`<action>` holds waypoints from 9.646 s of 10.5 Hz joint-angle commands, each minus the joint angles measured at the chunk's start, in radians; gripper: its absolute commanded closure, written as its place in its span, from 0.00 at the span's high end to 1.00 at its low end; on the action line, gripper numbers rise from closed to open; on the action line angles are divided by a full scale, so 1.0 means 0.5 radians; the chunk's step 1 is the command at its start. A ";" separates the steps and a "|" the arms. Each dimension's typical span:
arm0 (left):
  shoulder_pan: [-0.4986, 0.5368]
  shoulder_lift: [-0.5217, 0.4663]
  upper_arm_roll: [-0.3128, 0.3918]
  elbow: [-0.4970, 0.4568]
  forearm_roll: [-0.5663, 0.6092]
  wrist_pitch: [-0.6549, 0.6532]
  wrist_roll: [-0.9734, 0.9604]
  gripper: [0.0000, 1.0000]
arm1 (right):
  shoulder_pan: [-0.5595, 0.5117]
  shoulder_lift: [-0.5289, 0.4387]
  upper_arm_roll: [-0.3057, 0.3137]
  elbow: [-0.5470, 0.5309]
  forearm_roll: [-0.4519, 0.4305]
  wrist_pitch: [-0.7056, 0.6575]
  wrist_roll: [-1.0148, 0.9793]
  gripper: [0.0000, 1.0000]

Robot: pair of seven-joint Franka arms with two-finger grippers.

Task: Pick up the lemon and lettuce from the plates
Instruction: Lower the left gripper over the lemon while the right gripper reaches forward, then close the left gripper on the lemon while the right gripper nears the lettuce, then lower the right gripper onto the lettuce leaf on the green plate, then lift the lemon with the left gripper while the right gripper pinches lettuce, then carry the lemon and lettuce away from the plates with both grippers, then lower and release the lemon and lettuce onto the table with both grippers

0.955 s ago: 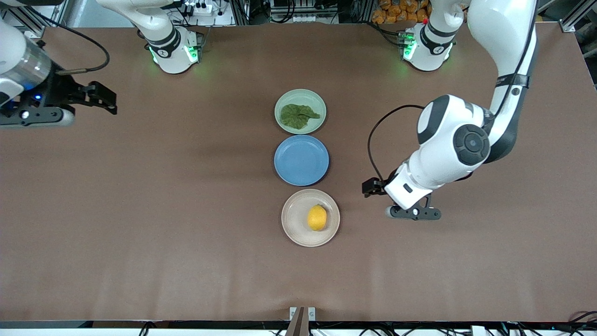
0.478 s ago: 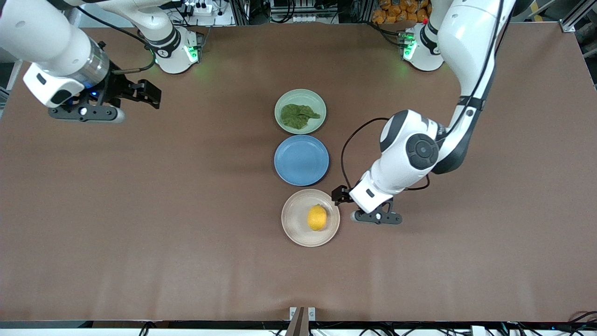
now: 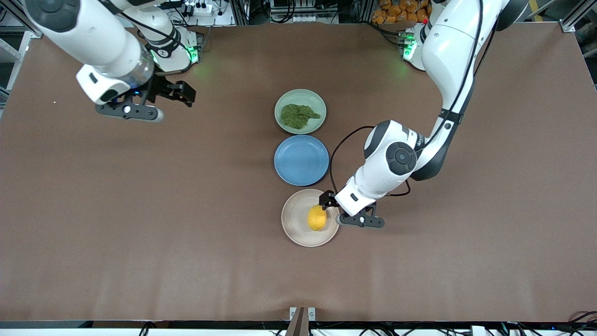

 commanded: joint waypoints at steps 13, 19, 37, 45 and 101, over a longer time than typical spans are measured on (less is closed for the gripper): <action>-0.151 0.344 0.037 0.204 -0.121 0.339 -0.110 1.00 | 0.777 0.242 -0.014 -0.282 0.090 0.645 1.098 1.00; -0.151 0.418 0.041 0.204 -0.118 0.458 -0.119 1.00 | 1.026 0.555 -0.014 -0.282 0.069 0.961 1.439 1.00; -0.203 0.540 0.062 0.207 -0.118 0.685 -0.220 0.50 | 1.275 1.027 -0.032 -0.540 0.014 1.747 1.700 1.00; -0.176 0.427 0.089 0.210 -0.121 0.383 -0.281 0.32 | 1.342 1.125 -0.035 -0.531 0.008 1.918 1.819 1.00; 0.806 -0.625 0.108 0.099 0.318 -1.548 0.338 1.00 | -0.461 0.730 -0.502 -0.494 -0.088 1.575 -1.177 1.00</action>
